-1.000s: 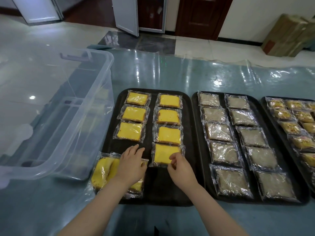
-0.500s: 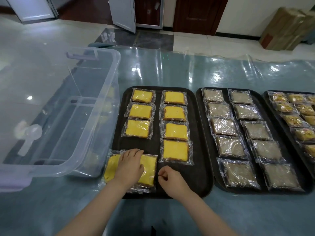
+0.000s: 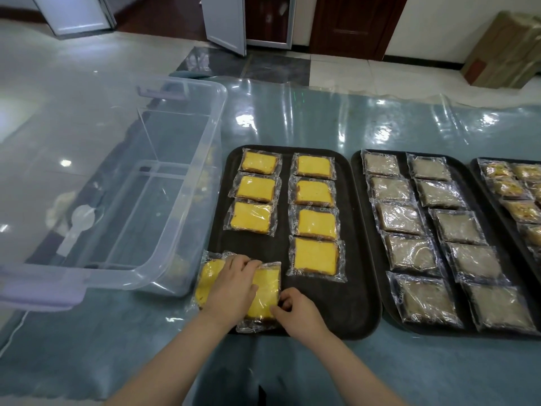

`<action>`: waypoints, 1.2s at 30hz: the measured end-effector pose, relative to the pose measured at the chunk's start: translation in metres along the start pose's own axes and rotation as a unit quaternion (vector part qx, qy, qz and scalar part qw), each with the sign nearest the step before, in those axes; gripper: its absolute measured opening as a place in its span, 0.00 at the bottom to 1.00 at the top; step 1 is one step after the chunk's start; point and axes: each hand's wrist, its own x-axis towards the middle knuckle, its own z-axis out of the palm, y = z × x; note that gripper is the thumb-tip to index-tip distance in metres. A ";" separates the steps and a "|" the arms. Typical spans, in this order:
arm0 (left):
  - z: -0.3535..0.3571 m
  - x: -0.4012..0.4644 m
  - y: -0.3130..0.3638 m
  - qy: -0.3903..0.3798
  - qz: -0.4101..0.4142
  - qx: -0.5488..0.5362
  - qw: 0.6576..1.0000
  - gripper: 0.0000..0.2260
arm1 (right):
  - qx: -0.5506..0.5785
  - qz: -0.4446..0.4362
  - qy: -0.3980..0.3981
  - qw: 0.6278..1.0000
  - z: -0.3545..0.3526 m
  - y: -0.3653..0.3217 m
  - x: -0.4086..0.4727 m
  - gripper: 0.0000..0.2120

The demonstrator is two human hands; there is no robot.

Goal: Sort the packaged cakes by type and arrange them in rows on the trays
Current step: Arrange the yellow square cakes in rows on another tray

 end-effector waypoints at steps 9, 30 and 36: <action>-0.009 -0.009 0.000 -0.007 -0.087 -0.122 0.989 0.15 | 0.131 0.021 0.000 0.991 0.000 0.005 -0.002 0.06; -0.004 0.003 0.029 -0.048 -0.219 -0.435 0.872 0.06 | 0.385 0.126 0.074 0.911 -0.044 0.044 -0.006 0.08; 0.011 0.005 0.040 -0.095 -0.263 -0.499 0.820 0.07 | 0.460 0.170 0.041 0.871 -0.059 0.060 -0.017 0.13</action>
